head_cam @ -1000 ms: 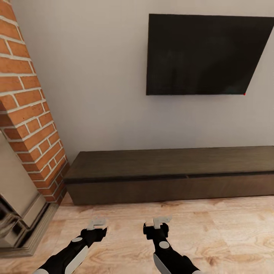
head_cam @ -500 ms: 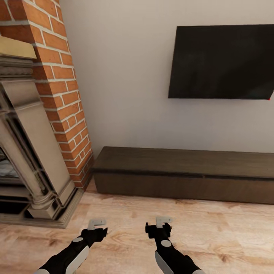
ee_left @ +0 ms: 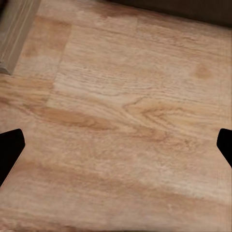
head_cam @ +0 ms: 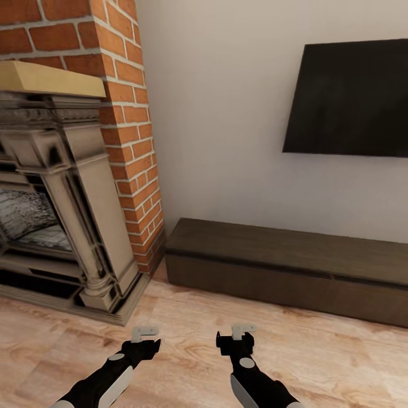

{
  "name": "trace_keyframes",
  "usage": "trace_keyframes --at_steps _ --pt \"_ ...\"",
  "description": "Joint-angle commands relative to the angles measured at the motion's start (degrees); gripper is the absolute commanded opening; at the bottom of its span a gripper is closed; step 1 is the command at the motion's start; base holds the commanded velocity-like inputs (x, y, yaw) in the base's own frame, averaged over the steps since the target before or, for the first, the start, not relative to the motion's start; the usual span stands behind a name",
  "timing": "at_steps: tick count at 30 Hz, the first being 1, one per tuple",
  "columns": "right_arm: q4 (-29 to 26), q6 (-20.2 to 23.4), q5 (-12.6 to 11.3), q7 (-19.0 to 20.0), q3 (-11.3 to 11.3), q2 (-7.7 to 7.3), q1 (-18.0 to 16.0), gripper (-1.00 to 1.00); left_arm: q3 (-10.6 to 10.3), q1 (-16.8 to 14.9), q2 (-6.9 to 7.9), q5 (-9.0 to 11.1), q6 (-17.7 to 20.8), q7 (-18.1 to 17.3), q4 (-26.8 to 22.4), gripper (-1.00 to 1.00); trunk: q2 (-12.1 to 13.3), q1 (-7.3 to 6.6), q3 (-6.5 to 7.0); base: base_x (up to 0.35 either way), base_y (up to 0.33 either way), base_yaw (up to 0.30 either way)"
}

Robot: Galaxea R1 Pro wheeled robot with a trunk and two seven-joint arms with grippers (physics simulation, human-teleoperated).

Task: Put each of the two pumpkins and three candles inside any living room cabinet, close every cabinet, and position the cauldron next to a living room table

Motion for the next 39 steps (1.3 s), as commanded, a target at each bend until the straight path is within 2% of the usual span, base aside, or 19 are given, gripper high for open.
trace_keyframes --at_steps 1,11,15,22,39 --pt "0.0 -0.4 -0.6 -0.4 0.5 -0.03 -0.1 1.0 -0.5 -0.1 0.09 0.5 0.1 0.5 -0.2 1.0 0.4 -0.23 0.13 -0.002 0.0 0.292" --pt "0.1 -0.4 -0.6 -0.3 0.4 -0.12 -0.1 1.0 -0.5 -0.1 0.03 0.2 0.1 1.4 -0.1 1.0 4.4 -2.43 2.0 0.0 0.0 0.273" --pt "0.1 -0.4 -0.6 -0.2 0.3 -0.17 -0.1 1.0 -0.6 -0.1 0.02 0.2 -0.1 2.8 -0.1 1.0 4.4 -2.43 2.26 0.0 0.0 0.063" --pt "0.1 -0.4 -0.6 0.0 0.3 -0.28 -0.1 1.0 -0.9 -0.1 0.0 -0.2 -0.6 4.3 -0.2 1.0 4.4 -2.43 2.87 0.0 -0.088 -0.087" --pt "0.1 -0.4 -0.6 0.0 0.2 -0.34 -0.1 1.0 -1.2 -0.1 -0.03 -0.3 -0.8 4.9 -0.3 1.0 4.4 -2.43 4.39 0.0 -0.271 -0.151"
